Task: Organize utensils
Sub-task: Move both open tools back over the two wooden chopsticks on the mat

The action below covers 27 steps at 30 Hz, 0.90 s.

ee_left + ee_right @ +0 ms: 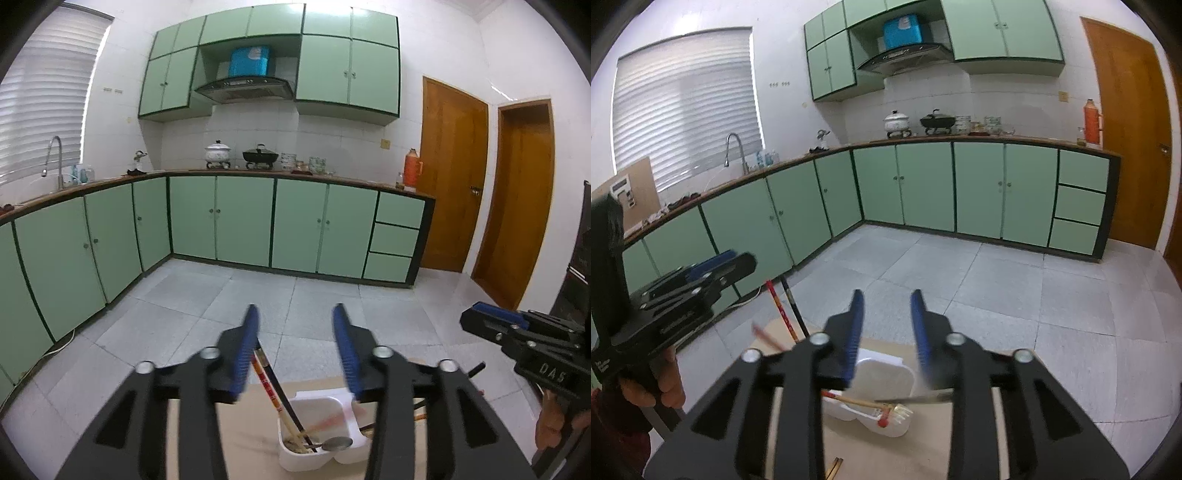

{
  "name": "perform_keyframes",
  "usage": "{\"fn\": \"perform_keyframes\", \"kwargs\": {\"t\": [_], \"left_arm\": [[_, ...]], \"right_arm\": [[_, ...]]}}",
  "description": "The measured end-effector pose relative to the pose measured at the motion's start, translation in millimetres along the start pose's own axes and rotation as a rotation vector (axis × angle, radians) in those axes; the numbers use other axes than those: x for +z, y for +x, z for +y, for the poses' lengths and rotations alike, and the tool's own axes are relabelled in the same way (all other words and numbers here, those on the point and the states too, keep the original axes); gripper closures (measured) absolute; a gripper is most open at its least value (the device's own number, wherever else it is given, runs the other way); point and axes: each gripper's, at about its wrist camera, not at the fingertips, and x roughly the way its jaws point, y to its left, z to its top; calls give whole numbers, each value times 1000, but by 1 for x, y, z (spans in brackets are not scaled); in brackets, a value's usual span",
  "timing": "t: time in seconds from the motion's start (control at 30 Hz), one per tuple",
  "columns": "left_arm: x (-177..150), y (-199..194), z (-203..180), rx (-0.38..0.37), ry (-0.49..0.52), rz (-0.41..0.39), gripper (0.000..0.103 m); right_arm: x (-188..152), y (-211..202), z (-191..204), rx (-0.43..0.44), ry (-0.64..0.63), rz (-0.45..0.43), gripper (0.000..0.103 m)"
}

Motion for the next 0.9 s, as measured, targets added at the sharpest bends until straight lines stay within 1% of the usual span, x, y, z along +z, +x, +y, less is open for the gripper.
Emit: {"fn": "perform_keyframes", "kwargs": {"t": [0.03, 0.07, 0.13, 0.27, 0.33, 0.37, 0.43, 0.57, 0.67, 0.9], "left_arm": [[1, -3, 0, 3, -2, -6, 49], [1, -10, 1, 6, -7, -19, 46], [1, -20, 2, 4, -9, -34, 39], [-5, -49, 3, 18, -8, -73, 28], [-8, -61, 3, 26, -9, -90, 19], [-11, -68, 2, 29, -10, -97, 17], [-19, -83, 2, 30, -13, -102, 13], [-37, -105, 0, 39, -19, -89, 6], [-55, -120, -2, 31, -39, -51, 6], [-99, -144, -3, 48, -45, 20, 6]], "right_arm": [[0, -4, 0, -8, 5, -11, 62], [1, -9, 0, -15, 10, -25, 59], [-1, -20, 0, -27, 17, -56, 45], [-8, -43, 2, -48, 17, -101, 32], [-14, -55, 3, -66, 22, -122, 16], [-18, -62, 4, -79, 28, -135, 13], [-28, -72, 5, -93, 30, -141, 9], [-49, -87, 9, -101, 22, -118, 7], [-64, -97, 13, -102, 20, -102, 6], [-112, -120, 23, -127, 45, -73, 5]]}}
